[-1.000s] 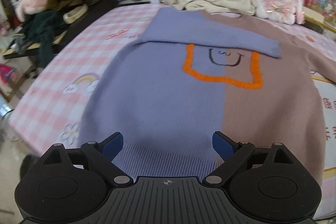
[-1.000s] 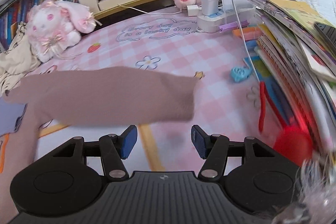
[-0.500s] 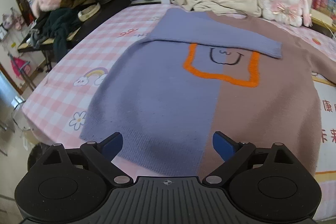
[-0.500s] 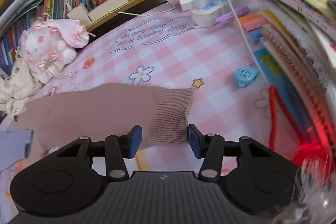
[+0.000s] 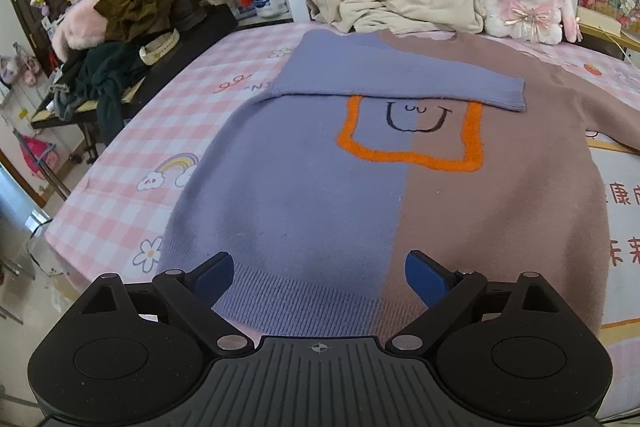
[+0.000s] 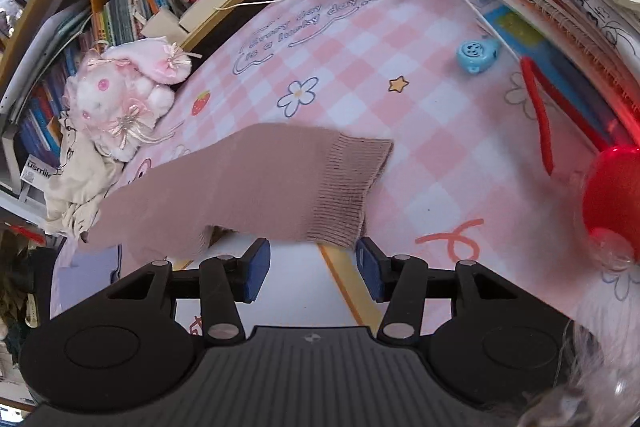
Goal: Fold clothes
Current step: 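Reach the right gripper to the mauve sleeve cuff and close on it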
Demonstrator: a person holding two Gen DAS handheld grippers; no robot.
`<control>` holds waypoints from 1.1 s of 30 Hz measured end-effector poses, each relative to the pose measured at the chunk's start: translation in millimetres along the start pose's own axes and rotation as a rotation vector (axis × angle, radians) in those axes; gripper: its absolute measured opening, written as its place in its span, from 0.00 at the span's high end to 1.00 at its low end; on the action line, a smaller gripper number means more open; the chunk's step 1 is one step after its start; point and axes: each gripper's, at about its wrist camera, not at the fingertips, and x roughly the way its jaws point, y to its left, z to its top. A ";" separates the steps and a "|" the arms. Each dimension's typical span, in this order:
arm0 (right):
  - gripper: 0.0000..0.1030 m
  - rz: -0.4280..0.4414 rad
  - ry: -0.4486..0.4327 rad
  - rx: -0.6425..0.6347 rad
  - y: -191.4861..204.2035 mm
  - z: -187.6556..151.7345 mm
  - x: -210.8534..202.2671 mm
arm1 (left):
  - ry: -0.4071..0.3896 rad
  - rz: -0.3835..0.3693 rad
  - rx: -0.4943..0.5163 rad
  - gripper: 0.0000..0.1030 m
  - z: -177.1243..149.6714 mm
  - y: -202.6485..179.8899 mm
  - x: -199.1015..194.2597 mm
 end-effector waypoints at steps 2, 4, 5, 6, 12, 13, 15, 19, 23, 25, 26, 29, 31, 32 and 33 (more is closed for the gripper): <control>0.53 0.008 0.010 -0.006 5.9 2.0 5.5 | 0.009 -0.002 -0.014 0.08 0.3 2.0 2.1; 0.53 0.034 0.033 0.023 7.2 2.8 9.6 | 0.006 -0.003 -0.016 0.08 0.2 2.4 1.8; 0.53 0.045 0.038 0.029 8.4 2.3 11.3 | 0.003 -0.001 -0.013 0.08 0.0 2.0 1.4; 0.53 0.055 0.042 0.032 9.9 1.5 12.8 | 0.002 0.001 -0.009 0.08 -0.4 1.5 1.0; 0.46 0.122 0.089 0.032 21.7 -1.5 23.8 | 0.008 0.010 -0.012 0.08 -0.9 2.9 1.6; 0.44 0.141 0.102 0.032 24.0 -3.4 25.5 | 0.009 0.010 -0.011 0.08 -0.9 2.9 1.5; 0.38 0.165 0.116 0.017 30.1 -7.5 28.0 | 0.009 0.011 -0.009 0.08 -0.9 2.9 1.4; 0.34 0.175 0.126 -0.015 42.4 -9.1 33.2 | 0.010 0.013 -0.006 0.08 -1.0 2.9 1.2; 0.33 0.196 0.161 -0.010 48.0 -10.7 38.2 | 0.011 0.016 -0.002 0.08 -1.0 2.9 1.0; 0.33 0.208 0.179 -0.024 51.2 -15.3 38.1 | 0.012 0.017 0.000 0.08 -1.0 2.9 0.9; 0.33 0.214 0.187 -0.034 52.9 -18.7 37.4 | 0.012 0.017 0.001 0.08 -1.0 2.9 0.9; 0.33 0.225 0.195 -0.061 56.7 -25.8 35.7 | 0.011 0.019 -0.004 0.08 -0.4 3.4 1.1; 0.35 0.223 0.179 -0.047 54.8 -22.4 37.1 | 0.010 0.019 -0.008 0.08 0.1 3.9 1.4; 0.36 0.218 0.166 -0.024 51.9 -17.6 38.7 | 0.010 0.020 -0.009 0.08 0.2 3.8 1.5; 0.37 0.212 0.153 0.000 49.1 -12.8 40.4 | 0.010 0.020 -0.006 0.08 -0.1 3.3 1.3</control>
